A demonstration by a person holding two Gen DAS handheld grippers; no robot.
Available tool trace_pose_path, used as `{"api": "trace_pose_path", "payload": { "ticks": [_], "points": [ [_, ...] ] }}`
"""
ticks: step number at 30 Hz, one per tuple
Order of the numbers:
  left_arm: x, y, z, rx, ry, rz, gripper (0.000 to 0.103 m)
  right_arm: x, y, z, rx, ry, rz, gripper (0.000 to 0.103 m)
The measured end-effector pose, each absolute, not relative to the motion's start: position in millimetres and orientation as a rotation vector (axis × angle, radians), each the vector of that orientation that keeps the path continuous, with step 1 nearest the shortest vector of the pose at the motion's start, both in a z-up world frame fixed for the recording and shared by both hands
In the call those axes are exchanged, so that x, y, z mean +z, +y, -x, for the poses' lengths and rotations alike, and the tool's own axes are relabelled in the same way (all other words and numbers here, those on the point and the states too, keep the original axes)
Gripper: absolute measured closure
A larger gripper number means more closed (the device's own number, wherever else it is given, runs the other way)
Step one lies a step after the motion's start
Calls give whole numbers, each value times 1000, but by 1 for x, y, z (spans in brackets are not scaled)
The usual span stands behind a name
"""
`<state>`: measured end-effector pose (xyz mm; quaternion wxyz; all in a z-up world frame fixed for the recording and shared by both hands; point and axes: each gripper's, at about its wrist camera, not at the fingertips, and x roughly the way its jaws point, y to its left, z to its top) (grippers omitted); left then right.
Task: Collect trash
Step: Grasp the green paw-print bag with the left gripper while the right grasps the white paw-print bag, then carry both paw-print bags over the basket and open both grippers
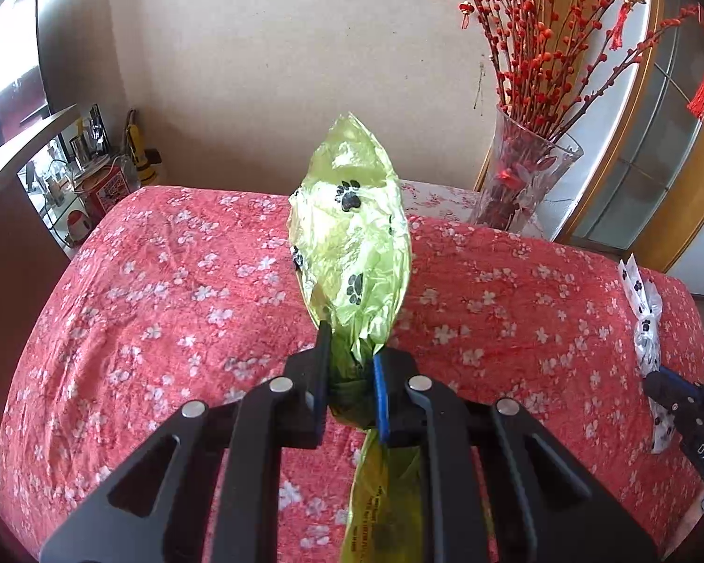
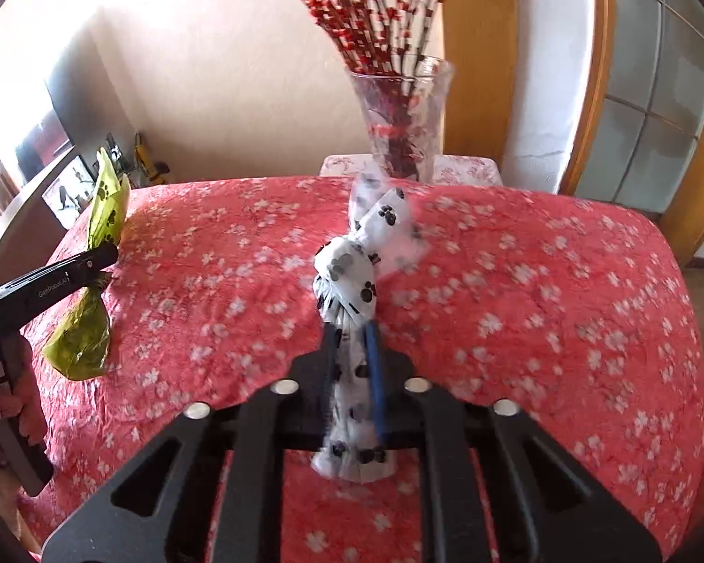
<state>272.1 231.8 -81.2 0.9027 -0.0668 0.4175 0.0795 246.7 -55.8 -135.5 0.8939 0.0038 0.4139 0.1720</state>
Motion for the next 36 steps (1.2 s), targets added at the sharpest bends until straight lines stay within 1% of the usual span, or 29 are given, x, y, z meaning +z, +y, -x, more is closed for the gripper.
{"api": "trace_pose_path", "payload": {
  "ticks": [5,12,23,36],
  "points": [
    [-76,215,-268,117,846,125,87,-134,-93,-234,311,833,-65,94],
    [-54,170,-262,33,811,92,87,-111,-146,-205,257,753,-134,94],
    [-23,75,-243,-115,763,12,87,-92,-209,-173,183,683,-194,94],
    [-4,-25,-225,-286,739,-54,87,-82,-286,-141,84,612,-275,94]
  ]
}}
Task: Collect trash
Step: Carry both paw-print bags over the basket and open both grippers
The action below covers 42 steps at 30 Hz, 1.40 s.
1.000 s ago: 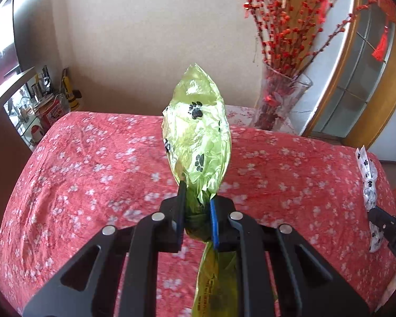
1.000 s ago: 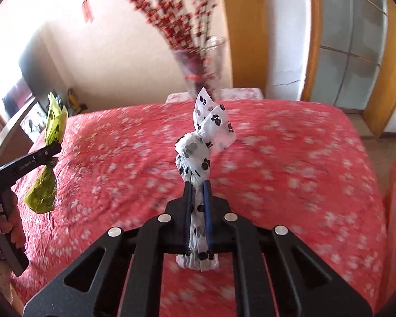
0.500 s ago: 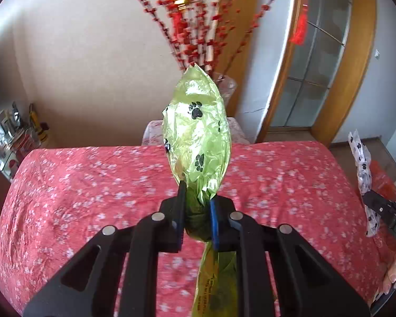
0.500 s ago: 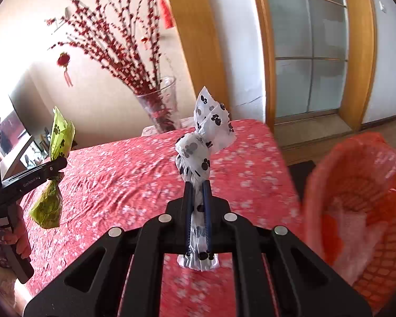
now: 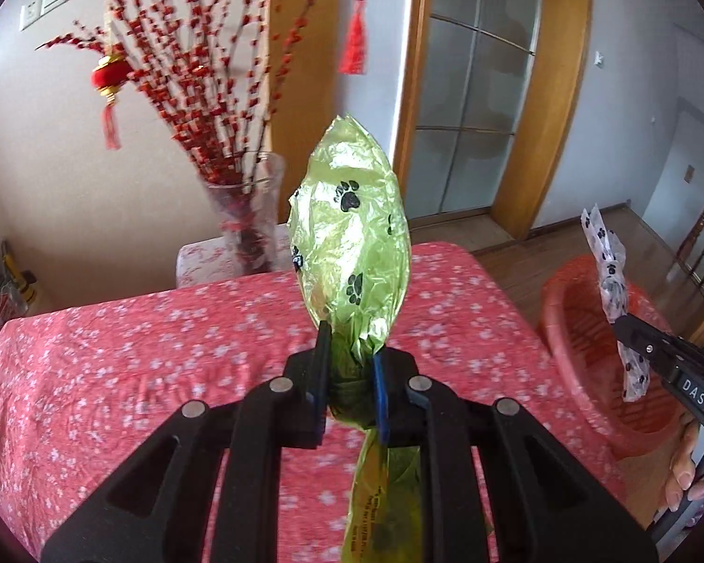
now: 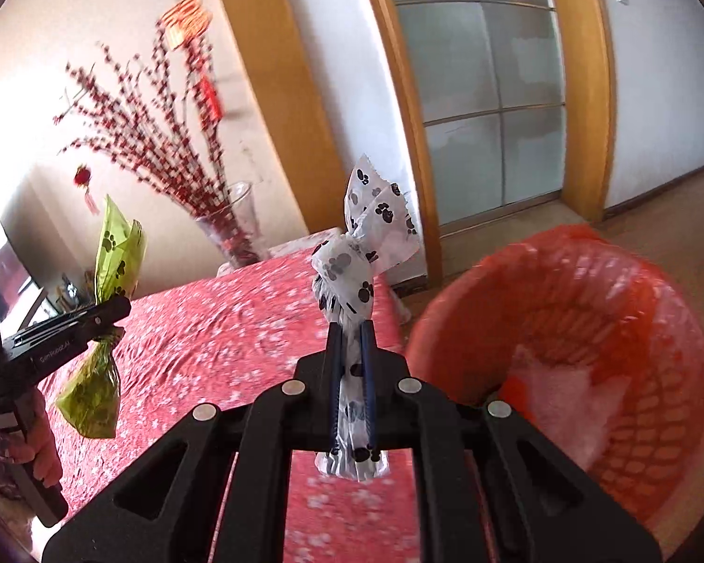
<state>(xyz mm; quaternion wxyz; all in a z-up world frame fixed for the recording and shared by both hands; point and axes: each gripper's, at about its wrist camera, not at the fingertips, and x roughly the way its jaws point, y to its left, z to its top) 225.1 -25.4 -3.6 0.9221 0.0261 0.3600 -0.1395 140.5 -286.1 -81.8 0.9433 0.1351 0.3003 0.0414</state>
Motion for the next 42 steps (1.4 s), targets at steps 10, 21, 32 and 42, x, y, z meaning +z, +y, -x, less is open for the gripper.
{"api": "trace_pose_path", "payload": {
  "ticks": [10,21,32,42],
  "points": [
    [4,-109,-210,-481,723,-51,87,-79,-349,-112,-25,548,-351,94],
    [-11,-212,-194,-674,758,-60,86,-75,-406,-78,-118,472,-394,94],
    [-36,-264,-199,-724,792,-119,86,-90,-436,-74,-146,477,-434,94],
    [-48,-270,-210,-754,822,-120,82,-95,-444,-77,-129,481,-457,93]
  ]
}}
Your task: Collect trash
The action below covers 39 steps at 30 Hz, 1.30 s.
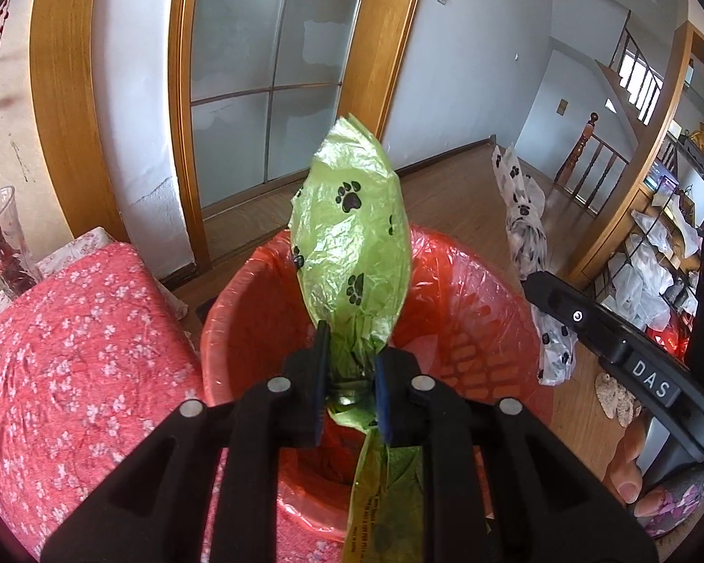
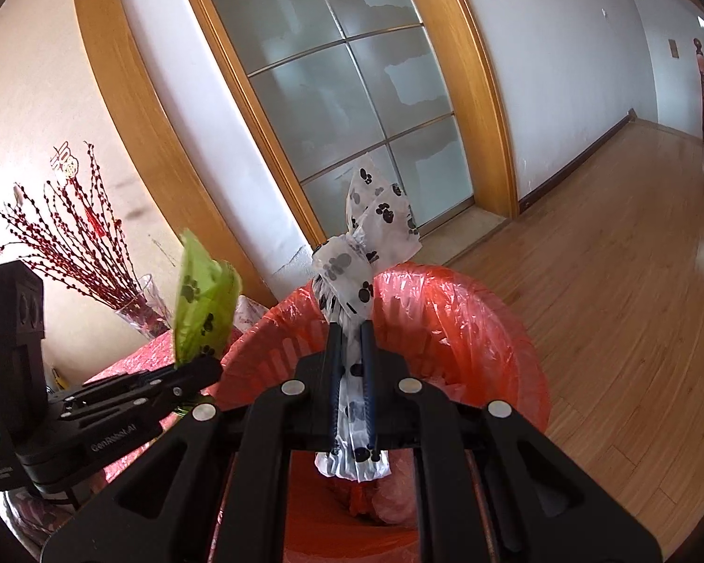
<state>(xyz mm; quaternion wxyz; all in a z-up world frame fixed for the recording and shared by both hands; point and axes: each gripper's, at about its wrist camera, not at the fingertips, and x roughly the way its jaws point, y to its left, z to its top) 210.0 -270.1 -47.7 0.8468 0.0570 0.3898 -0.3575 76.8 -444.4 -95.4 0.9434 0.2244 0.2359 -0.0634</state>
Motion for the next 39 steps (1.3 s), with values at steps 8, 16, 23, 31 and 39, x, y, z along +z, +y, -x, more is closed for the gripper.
{"api": "trace_pose_path", "payload": {
  "ticks": [8,16,23,31,39],
  "points": [
    [-57,-262,-214,-722,855,-108,61,-100,-451,-74,-127,483,-508,63],
    [-46,-218,-199,-641,799,-114,50,-91,-440,-53,-215,451,-443,39],
    [-10,-146,-162,-510,632,-103,19,-66,-405,-11,-356,333,-295,3],
    [5,-70,-101,-288,469,-110,4,-56,-356,20,-398,291,-242,2],
    [7,-36,-57,-111,397,-117,4,-60,-308,36,-419,311,-157,2]
  ]
}}
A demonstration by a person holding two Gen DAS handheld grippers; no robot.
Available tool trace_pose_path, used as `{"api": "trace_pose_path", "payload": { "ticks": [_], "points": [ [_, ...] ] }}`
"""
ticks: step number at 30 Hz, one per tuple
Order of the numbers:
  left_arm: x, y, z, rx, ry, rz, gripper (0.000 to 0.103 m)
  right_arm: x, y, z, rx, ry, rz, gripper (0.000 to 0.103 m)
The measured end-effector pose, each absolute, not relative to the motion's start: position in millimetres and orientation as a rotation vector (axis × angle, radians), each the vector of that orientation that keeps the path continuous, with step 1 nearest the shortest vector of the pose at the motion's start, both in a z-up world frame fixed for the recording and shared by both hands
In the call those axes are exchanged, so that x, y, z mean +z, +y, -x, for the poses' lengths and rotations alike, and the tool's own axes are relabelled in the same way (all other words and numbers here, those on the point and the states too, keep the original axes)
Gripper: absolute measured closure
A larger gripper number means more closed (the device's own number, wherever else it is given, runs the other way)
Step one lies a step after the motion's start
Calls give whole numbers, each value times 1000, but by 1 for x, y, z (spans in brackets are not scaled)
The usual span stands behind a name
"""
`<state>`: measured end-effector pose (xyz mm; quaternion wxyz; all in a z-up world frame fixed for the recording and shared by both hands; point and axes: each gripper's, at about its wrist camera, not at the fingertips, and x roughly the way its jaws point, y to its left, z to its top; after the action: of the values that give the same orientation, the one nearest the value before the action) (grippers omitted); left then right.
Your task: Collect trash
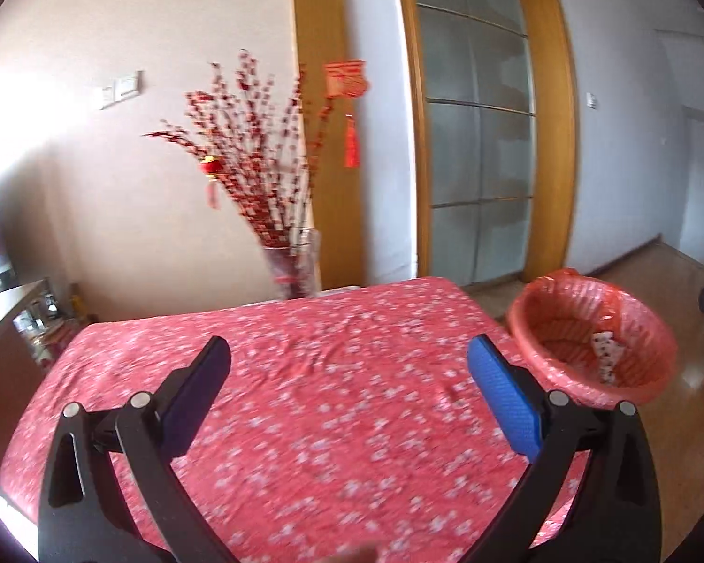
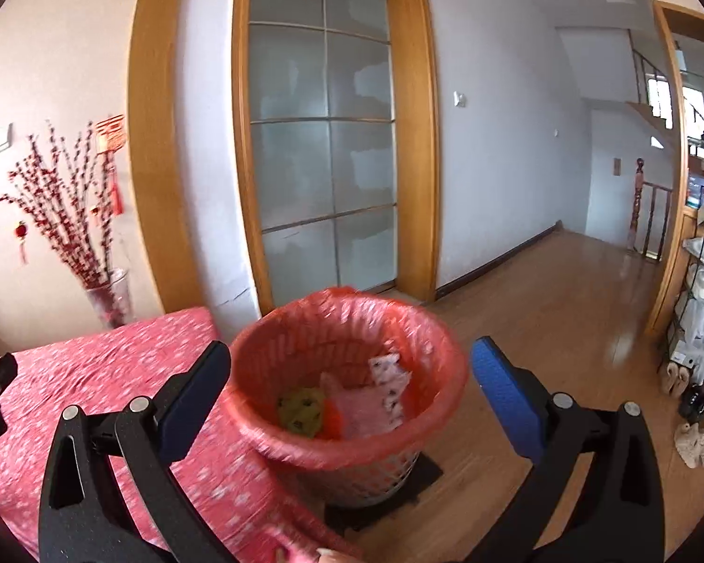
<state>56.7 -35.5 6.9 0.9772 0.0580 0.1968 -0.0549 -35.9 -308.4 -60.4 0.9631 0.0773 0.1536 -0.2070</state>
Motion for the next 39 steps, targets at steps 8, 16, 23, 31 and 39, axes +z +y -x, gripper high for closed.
{"api": "trace_pose_path", "payload": {
  "ticks": [8,16,23,31,39],
  "points": [
    [10,-19,-29,-84,368,-85,4,-59,-275,53,-421,305,-119,2],
    [3,-12,-15,-87,383,-62,4,-65,-264,64,-414,334,-111,2],
    [1,-10,-9,-91,398,-49,4,-69,-263,69,-415,360,-109,2],
    [0,-9,-5,-100,403,-37,4,-69,-261,72,-409,357,-112,2],
    [-6,-14,-3,-117,426,-43,4,-76,-259,71,-407,378,-114,2]
  ]
}}
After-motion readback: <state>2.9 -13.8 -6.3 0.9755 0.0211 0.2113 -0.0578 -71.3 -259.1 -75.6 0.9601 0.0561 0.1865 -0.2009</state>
